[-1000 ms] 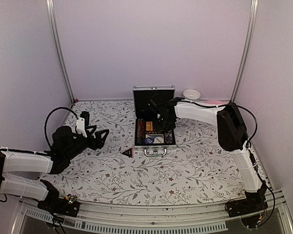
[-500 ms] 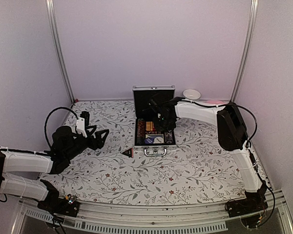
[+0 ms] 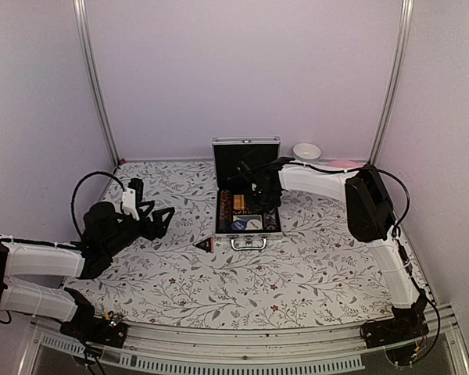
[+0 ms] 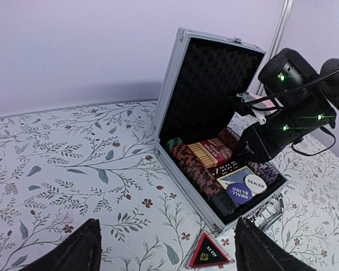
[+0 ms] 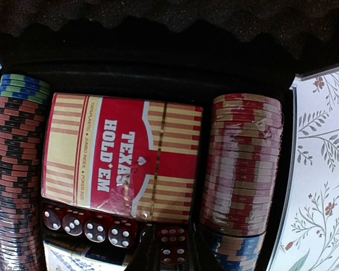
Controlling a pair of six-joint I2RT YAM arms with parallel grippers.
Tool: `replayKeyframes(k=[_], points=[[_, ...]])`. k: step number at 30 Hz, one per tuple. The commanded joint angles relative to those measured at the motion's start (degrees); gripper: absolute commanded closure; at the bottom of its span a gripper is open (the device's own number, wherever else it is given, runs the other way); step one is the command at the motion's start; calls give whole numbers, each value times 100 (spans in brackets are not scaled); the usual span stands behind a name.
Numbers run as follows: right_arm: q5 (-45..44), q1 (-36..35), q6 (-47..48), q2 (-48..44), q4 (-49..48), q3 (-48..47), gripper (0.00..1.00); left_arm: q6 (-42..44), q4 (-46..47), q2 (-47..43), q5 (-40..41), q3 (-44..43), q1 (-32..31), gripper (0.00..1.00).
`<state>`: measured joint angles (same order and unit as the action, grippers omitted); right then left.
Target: Pack up texas hold em set
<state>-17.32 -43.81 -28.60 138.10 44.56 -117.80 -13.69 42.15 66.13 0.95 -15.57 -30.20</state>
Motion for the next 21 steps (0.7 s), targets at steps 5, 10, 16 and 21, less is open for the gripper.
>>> replayKeyframes(k=[5, 10, 16, 21], points=[[46, 48, 8, 258, 76, -84, 85, 42, 37, -4, 49, 19, 75, 19], [198, 46, 12, 242, -20, -77, 85, 43, 30, -3, 48, 23, 74, 19], [416, 35, 47, 251, -176, -77, 86, 42, 30, 5, 51, 24, 76, 19], [525, 34, 54, 215, -271, -77, 86, 42, 30, 5, 50, 22, 75, 19]])
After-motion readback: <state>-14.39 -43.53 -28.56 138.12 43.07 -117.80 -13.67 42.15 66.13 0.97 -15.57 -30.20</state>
